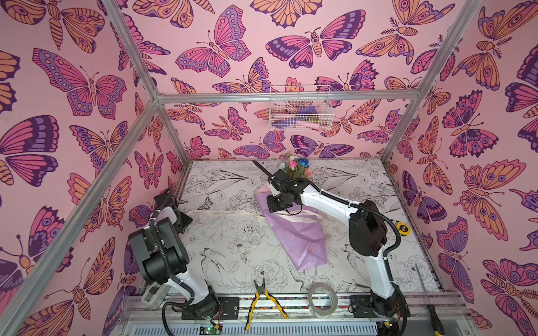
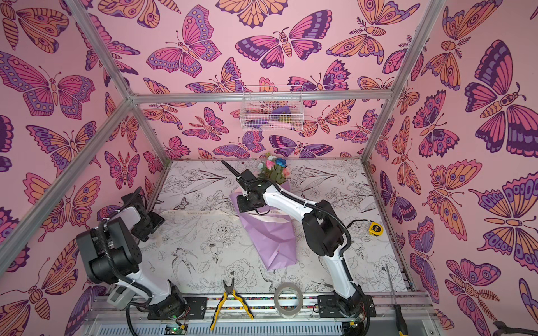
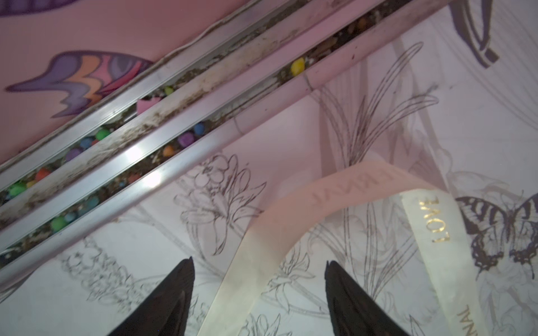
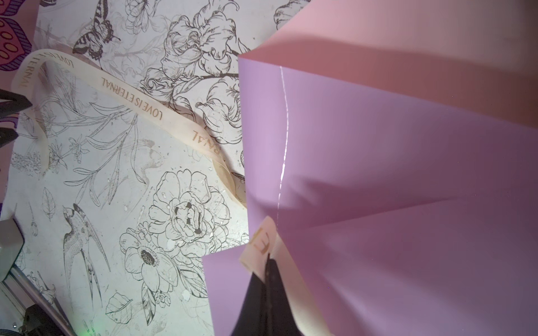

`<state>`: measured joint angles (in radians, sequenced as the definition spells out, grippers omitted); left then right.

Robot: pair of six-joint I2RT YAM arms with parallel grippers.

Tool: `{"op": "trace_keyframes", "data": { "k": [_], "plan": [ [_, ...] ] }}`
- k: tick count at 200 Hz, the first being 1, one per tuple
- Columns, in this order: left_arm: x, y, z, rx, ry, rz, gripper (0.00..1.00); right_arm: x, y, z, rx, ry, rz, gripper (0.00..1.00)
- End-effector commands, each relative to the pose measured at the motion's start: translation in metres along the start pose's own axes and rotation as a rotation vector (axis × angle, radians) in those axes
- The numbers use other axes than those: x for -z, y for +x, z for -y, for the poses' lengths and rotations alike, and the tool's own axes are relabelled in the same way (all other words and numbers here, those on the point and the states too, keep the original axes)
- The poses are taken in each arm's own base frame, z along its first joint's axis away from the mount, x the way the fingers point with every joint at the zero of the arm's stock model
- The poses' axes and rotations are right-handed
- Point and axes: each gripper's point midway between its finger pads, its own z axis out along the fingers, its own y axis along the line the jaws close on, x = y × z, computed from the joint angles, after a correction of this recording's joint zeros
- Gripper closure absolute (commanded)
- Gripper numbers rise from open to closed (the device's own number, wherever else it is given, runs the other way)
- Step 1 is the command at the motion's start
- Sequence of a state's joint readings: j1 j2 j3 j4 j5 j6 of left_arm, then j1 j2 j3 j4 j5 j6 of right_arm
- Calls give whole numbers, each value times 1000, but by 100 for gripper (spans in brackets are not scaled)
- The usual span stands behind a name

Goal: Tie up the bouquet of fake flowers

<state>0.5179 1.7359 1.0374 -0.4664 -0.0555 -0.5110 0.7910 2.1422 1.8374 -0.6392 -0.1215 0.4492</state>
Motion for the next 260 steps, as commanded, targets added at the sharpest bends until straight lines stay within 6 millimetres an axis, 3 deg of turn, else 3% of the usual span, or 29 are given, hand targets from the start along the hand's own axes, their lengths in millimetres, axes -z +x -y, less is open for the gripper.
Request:
{"op": "trace_keyframes", "data": {
  "k": [1,22,51,77,105,134,168,210,237,260],
  "plan": [
    [-9,-3,8,-17,29,-30,39,-3,-1,-3,-13,-13,-9,100],
    [-18,-2,11,-30,34,-47,56,-7,1,-3,-15,-16,-18,100],
    [-16,4,23,-52,108,-76,100,-12,4,-2,-19,-18,-30,100],
    [20,15,59,-86,346,-88,100,-14,3,-2,-16,-22,-32,100],
    [97,42,101,-155,623,-34,100,-14,-1,3,-28,-27,-31,100],
    [196,91,140,-321,874,61,100,-9,-8,14,-45,-39,-42,100],
    [281,156,157,-461,1124,24,100,9,-13,27,-53,-51,-31,100],
    [346,231,176,-677,1295,-74,100,16,-14,36,-91,-105,-30,100],
    [386,291,202,-903,1391,-95,100,14,-12,32,-103,-138,-39,100],
    [406,342,227,-1053,1470,-136,100,10,-10,30,-114,-166,-51,100]
  ]
}}
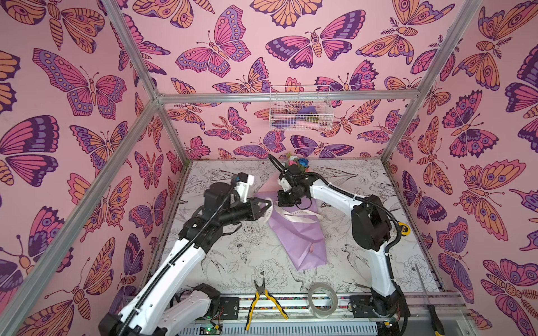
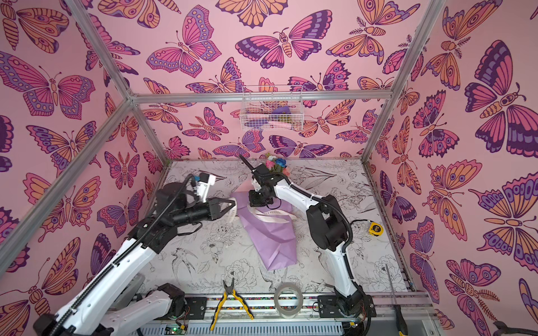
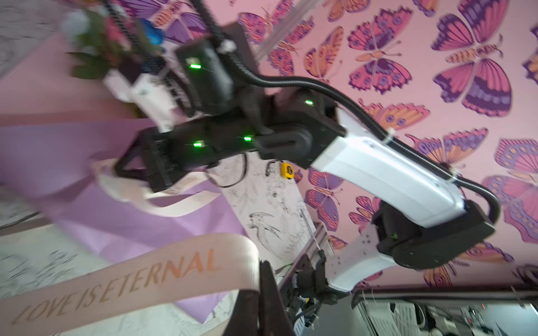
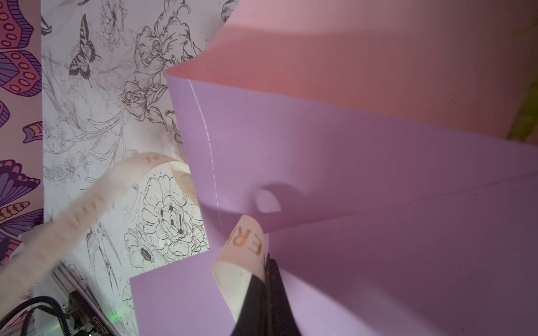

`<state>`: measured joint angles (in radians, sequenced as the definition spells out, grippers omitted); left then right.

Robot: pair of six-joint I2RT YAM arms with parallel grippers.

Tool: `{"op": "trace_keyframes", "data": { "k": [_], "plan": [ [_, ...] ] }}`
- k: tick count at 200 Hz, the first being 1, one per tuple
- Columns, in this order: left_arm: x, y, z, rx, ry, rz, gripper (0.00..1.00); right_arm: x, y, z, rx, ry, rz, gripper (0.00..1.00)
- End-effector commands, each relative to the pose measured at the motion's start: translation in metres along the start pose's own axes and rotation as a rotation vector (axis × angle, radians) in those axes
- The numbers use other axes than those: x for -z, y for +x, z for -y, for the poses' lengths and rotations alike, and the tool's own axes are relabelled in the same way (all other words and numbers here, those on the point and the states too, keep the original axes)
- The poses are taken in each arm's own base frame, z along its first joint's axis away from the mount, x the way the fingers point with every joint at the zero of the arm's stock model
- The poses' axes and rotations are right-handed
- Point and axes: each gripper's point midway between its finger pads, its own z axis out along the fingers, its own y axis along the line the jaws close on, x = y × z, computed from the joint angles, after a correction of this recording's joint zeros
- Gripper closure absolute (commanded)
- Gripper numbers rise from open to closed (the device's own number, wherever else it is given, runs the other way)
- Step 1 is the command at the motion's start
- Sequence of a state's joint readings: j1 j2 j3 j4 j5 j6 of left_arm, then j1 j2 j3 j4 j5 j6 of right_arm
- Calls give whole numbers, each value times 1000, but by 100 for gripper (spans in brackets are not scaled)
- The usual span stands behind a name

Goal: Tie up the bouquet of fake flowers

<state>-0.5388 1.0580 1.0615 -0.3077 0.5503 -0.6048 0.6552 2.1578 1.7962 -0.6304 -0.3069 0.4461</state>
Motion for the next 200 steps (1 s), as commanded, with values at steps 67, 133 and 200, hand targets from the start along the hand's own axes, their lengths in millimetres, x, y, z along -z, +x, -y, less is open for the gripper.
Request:
{"op": "trace_keyframes", "data": {
  "k": [67,133,200],
  "plan": [
    [-134,25,19,-135,119,-78,100,12,1,-7,-14,-94,-4,100],
    [-159,89,-29,-57,80,-263,100,9,-6,-4,-7,-95,-3,100],
    [-167,171,-99,79,-48,-459,100,43,-26,11,21,-19,57,100]
  ]
}}
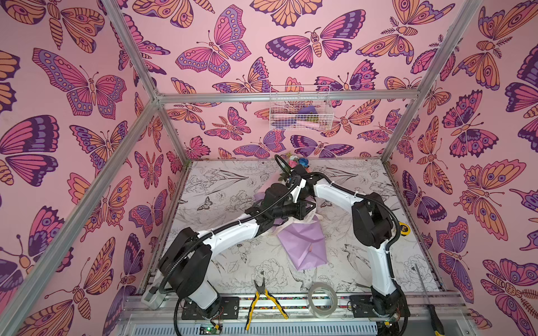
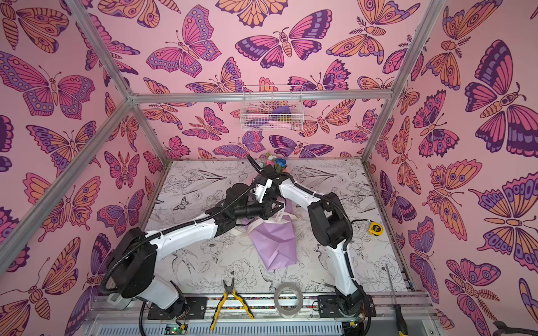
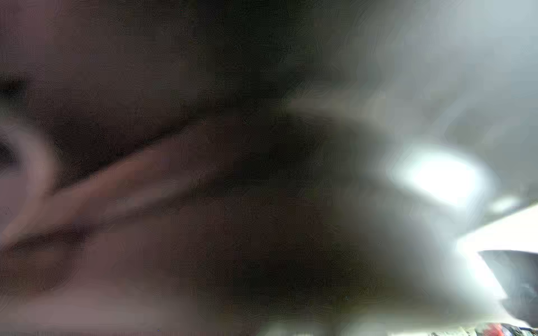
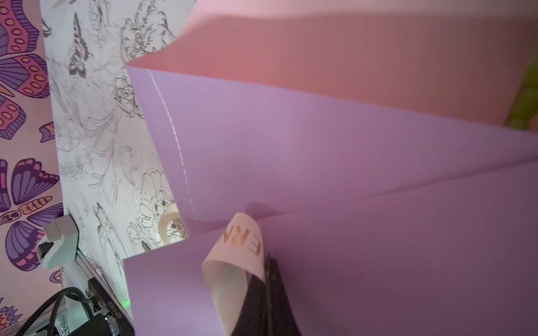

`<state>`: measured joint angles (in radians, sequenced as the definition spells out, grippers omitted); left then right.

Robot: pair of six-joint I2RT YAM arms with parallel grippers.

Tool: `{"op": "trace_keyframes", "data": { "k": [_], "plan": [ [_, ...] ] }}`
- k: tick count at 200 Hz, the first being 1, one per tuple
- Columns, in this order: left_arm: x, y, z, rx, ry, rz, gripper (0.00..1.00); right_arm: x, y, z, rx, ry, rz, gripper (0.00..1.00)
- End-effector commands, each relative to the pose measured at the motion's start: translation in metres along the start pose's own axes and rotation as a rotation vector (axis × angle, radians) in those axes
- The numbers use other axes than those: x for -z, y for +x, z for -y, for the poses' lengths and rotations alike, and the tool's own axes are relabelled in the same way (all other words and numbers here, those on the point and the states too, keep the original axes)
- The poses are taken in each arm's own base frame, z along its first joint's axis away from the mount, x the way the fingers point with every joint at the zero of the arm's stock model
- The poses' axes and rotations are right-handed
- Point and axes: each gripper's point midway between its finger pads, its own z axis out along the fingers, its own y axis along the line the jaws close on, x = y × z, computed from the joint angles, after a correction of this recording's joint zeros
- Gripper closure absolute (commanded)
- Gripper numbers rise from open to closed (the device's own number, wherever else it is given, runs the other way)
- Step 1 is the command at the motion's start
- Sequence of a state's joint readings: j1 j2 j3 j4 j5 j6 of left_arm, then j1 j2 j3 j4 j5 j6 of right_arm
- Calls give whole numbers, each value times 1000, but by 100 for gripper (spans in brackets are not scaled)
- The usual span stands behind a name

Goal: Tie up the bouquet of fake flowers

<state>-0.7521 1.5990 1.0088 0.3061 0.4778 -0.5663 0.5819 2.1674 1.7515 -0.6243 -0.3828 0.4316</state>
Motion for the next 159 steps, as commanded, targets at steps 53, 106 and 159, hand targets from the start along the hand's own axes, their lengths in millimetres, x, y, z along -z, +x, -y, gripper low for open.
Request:
{"op": "trace_keyframes", "data": {
  "k": [53,106,159],
  "plan": [
    [8,143,-79,261,-173,-385,100,95,-26,8,92,174,175,100],
    [14,140,-95,309,-202,-360,100,155,15,49,52,400,253,100],
    [14,136,-107,332,-229,-339,100,214,85,66,15,460,295,100]
  ]
}}
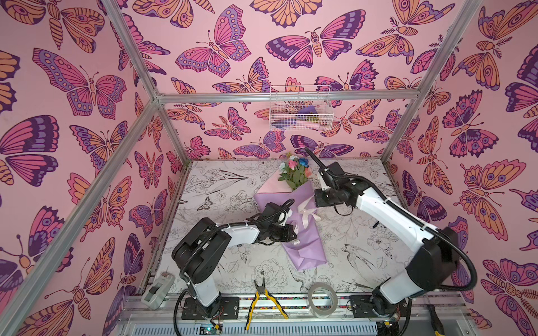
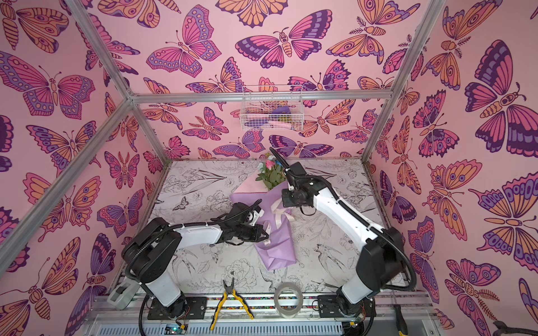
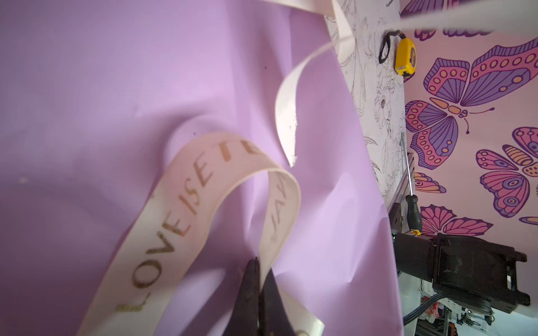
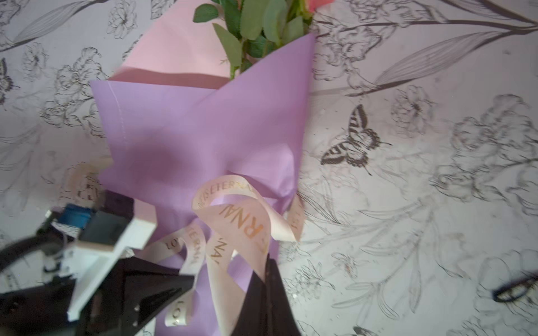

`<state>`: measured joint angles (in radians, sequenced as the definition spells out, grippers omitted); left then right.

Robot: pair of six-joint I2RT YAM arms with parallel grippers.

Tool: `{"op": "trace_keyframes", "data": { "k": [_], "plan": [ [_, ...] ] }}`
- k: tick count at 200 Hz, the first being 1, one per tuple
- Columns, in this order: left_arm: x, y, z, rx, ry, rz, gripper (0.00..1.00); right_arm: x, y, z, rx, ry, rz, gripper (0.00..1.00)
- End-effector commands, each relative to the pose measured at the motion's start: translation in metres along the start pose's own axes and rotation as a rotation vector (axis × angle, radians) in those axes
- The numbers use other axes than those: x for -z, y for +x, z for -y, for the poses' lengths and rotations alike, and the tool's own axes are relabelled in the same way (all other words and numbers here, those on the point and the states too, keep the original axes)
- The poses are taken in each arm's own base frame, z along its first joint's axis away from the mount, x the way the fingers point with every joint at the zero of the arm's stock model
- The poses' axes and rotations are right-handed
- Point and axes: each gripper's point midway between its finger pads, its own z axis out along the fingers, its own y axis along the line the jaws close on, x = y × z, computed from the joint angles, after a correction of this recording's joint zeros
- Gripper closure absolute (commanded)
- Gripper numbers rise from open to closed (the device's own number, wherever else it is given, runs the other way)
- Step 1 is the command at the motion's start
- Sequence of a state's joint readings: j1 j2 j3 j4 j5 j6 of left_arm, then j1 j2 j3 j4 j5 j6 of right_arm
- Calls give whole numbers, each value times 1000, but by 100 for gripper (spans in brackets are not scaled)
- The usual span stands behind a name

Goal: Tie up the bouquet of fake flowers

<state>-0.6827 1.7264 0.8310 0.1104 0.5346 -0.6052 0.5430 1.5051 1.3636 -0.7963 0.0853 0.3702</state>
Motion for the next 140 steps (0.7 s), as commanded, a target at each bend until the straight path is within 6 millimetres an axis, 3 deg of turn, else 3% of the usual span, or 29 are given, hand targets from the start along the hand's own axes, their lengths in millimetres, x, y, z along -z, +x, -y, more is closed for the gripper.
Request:
{"op": "trace_keyframes", "data": {
  "k": [1,29,65,108,140],
  "plan": [
    [0,-1,-3,17,7,5,100,29,23,22,-18,56,0,100],
    [-4,-2,-2,32,20,-3,100,34,69,14,-63,-66,-80,100],
    [-5,-4,-1,42,28,0,100,5,121,-29,-167,-318,-228,100],
    [-4,-7,3,44,35,7,100,-35,152,-63,-152,-375,-333,100],
    [2,-15,14,33,57,31,100,-74,172,-54,-190,-290,-391,100]
  ]
}}
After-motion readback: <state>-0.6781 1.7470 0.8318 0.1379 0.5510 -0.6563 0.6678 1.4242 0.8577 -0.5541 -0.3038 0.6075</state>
